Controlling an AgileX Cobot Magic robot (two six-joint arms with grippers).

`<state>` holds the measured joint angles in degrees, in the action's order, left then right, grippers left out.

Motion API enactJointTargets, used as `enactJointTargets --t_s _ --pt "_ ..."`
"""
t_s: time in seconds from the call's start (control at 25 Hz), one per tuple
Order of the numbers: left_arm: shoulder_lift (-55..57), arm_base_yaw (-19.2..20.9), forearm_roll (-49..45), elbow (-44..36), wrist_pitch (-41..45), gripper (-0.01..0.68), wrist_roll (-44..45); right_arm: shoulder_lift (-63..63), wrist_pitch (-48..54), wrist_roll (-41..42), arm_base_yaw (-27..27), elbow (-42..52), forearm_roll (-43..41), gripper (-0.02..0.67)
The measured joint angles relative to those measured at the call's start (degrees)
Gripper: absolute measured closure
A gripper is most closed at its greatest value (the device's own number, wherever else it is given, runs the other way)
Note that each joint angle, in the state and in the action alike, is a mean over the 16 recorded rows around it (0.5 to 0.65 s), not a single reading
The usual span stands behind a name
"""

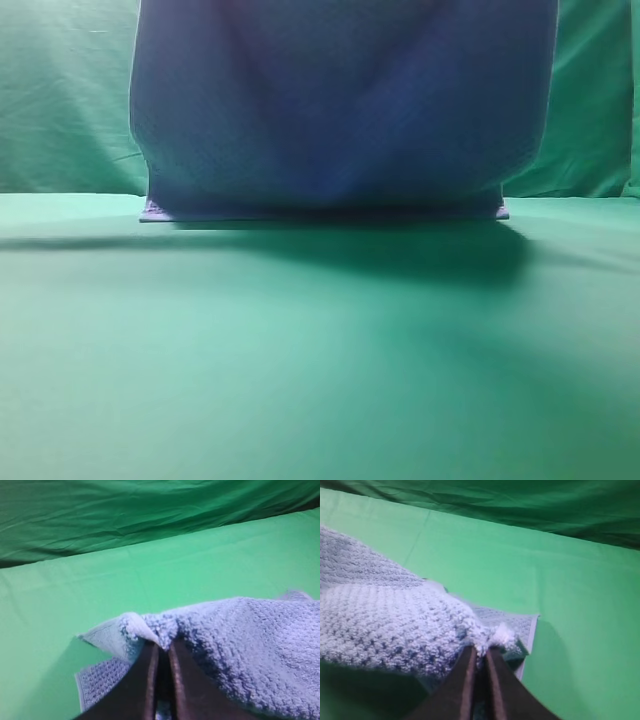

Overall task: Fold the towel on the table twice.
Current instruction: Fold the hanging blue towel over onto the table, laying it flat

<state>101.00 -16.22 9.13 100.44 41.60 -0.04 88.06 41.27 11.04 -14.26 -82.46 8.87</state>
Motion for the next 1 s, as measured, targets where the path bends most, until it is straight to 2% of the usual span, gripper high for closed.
enactJointTargets --t_s 0.44,1.0 --pt "-16.38 -0.18 -0.97 -28.02 -11.72 0.673 -1.90 -8.21 -5.15 0.88 -2.69 12.87 0.29 0.649" --pt "-37.90 -0.38 2.62 -52.84 -12.87 0.673 -2.45 -22.49 -3.09 1.46 -4.49 27.79 0.98 0.649"
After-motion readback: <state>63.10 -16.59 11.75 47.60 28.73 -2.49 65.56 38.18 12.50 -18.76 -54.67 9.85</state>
